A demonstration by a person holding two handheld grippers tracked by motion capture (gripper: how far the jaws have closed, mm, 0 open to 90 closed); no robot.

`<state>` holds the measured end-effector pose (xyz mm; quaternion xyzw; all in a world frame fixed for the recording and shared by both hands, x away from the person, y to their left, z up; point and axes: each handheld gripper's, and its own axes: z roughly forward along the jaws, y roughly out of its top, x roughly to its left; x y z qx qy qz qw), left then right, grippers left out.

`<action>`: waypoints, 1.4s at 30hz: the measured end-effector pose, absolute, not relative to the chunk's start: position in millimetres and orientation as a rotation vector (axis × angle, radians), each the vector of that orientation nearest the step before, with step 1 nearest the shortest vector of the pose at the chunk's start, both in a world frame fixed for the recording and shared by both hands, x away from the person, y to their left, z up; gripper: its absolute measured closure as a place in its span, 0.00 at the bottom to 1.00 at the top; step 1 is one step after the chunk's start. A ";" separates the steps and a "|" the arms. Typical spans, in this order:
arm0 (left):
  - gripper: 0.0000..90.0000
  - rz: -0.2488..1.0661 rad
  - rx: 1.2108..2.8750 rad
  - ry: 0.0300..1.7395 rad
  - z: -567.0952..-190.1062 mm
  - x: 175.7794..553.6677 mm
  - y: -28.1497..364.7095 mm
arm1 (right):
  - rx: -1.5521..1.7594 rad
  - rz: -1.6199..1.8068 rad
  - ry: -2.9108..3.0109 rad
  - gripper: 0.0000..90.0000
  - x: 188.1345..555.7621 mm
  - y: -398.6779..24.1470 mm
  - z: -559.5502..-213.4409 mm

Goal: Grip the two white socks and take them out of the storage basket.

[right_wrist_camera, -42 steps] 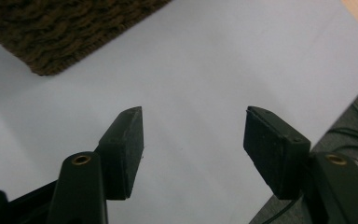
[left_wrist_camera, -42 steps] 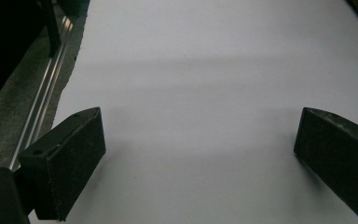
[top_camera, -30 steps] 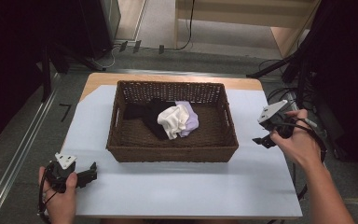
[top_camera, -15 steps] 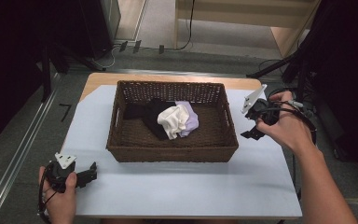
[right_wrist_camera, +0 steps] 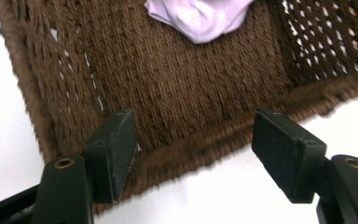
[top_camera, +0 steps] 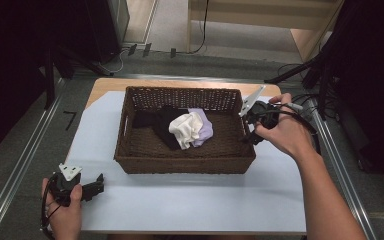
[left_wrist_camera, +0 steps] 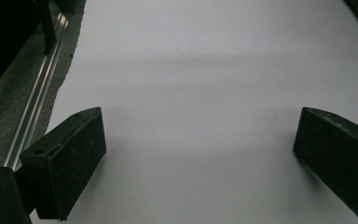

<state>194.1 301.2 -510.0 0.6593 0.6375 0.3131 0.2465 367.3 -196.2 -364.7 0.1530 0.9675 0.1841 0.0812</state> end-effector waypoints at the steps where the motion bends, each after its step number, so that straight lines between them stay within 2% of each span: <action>1: 0.03 0.854 1.798 1.739 -510.0 194.1 301.2 | 0.457 0.550 2.892 0.34 367.3 -196.2 -364.7; 13: 0.03 0.850 1.797 1.739 -510.1 194.3 301.6 | 0.439 0.588 2.910 0.30 377.8 -146.6 -385.8; 24: 0.03 0.836 1.797 1.743 -509.9 194.6 302.5 | 0.479 0.584 2.914 0.16 389.0 -109.3 -408.2; 42: 0.03 0.828 1.800 1.742 -509.9 194.9 303.2 | 0.646 0.684 2.876 0.15 418.3 -79.0 -431.0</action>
